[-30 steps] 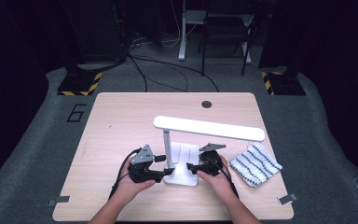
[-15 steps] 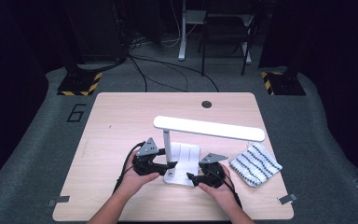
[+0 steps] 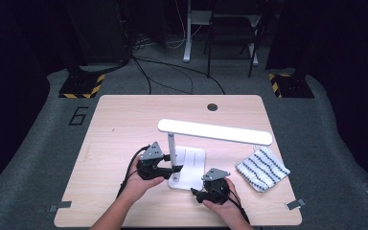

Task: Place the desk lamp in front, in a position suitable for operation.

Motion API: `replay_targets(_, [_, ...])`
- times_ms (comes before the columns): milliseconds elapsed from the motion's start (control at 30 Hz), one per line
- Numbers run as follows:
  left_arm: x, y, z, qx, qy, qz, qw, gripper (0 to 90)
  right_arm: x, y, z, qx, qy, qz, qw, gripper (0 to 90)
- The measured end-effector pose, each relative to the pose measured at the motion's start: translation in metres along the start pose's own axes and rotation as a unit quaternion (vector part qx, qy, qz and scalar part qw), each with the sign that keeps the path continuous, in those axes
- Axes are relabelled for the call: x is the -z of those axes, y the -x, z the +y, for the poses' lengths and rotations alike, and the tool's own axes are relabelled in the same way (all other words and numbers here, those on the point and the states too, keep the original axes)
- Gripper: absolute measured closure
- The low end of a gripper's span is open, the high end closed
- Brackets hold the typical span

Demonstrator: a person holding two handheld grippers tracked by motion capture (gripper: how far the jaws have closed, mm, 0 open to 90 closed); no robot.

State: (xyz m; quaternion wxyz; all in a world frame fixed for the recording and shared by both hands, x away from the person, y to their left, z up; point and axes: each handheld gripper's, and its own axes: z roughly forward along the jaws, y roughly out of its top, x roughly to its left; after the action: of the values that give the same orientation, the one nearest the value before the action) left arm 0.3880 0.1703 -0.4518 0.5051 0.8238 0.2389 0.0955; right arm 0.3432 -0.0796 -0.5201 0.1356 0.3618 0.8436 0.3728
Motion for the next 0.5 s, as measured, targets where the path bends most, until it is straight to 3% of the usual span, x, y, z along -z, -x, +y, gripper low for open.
replay_targets(100, [0.0022, -0.0001, -0.0002, 0.000, -0.003, 0.001, 1.0000, 52.1, -0.0016, -0.0002, -0.0011, 0.001, 0.002, 0.002, 1.0000, 27.3])
replay_targets(500, [0.0102, 0.0061, -0.0034, -0.010, -0.011, 0.003, 0.9999, 52.4, -0.0028, 0.0019, -0.0028, 0.011, 0.008, 0.018, 0.9997, 27.5])
